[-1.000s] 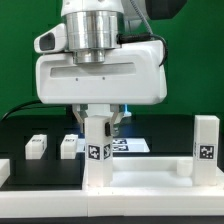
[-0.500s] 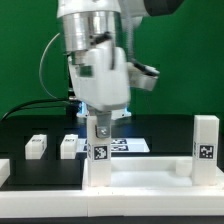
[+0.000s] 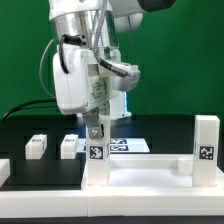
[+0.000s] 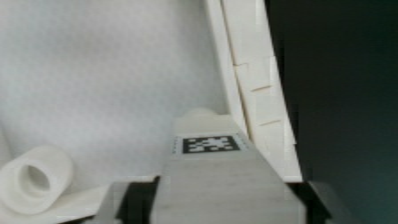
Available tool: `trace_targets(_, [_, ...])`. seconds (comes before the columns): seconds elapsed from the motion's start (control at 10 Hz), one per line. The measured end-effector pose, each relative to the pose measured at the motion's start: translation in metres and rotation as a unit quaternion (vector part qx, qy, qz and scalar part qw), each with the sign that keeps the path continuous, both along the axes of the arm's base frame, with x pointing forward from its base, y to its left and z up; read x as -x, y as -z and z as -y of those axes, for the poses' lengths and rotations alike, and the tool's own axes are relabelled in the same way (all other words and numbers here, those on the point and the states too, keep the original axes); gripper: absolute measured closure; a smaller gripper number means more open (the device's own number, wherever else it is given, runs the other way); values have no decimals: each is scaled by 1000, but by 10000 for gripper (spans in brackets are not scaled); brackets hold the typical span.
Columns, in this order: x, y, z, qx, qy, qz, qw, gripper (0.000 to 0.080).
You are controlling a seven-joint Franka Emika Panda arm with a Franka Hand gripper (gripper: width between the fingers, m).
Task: Assemble desk
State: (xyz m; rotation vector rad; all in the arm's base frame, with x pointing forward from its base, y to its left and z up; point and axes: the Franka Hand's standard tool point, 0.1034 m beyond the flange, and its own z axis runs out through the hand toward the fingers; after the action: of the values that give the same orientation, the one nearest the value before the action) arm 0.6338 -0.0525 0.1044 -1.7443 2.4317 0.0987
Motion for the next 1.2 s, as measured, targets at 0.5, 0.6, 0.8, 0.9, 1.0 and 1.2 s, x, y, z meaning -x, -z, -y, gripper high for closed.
trace_targets(0.5, [-2,-10,-8,-2,-7,7,1000,203])
trace_targets(0.6, [-2,-28,-18,-9,-10,17,1000,161])
trace_targets(0.8, [-4,-46,-32,-15,-20,28,999,153])
trace_targets(0.9, [-3,-44,-31,-14,-21,27,999,153])
trace_targets(1.0, [-3,-43,-32,-14,-21,26,999,150])
trace_targets(1.2, [-3,-43,-32,-14,-22,26,999,150])
